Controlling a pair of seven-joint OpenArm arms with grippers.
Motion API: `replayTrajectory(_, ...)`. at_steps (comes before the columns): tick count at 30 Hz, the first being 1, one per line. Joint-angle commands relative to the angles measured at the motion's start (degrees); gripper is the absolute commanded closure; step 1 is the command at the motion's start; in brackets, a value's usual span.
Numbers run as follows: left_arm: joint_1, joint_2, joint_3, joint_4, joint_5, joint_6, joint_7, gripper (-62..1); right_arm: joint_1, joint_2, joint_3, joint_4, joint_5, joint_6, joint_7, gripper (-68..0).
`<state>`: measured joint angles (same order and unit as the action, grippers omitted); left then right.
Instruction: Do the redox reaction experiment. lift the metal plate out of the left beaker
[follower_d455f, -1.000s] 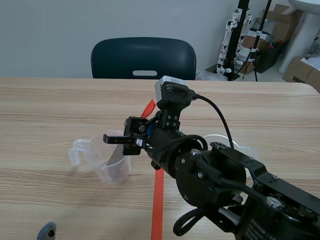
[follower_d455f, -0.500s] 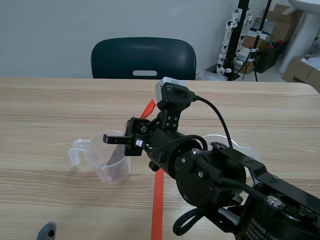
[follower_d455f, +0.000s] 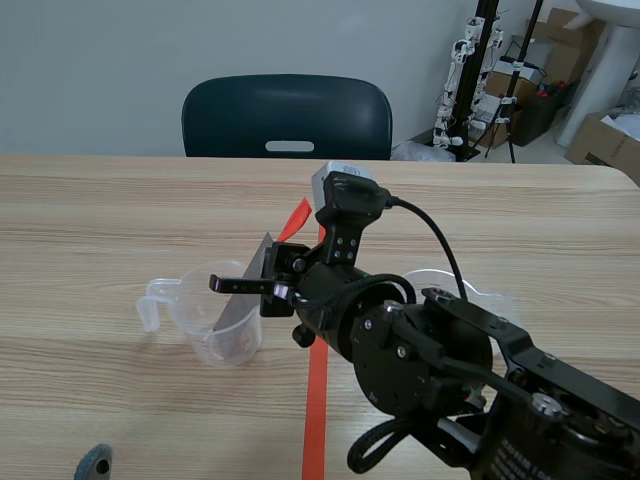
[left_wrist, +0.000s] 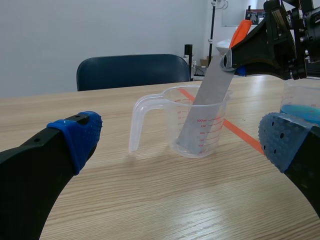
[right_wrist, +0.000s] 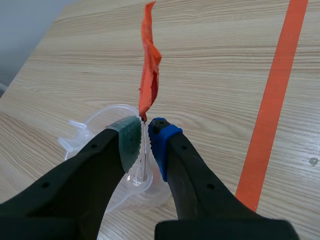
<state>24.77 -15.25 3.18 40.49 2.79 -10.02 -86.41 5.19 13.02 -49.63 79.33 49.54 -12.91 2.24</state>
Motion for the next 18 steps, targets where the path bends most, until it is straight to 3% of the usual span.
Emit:
replayTrajectory(1,-0.04,0.11,-0.31,0.42,-0.39,0.09,-2.62,-62.3,1.31,-0.15,0.15,0.42,0.13,0.04,0.42,-5.8)
replayTrajectory(18,-0.04,0.11,-0.31,0.42,-0.39,0.09,-2.62,-62.3,1.36,-0.17,0.15,0.42,-4.59,0.94,0.5,-0.8)
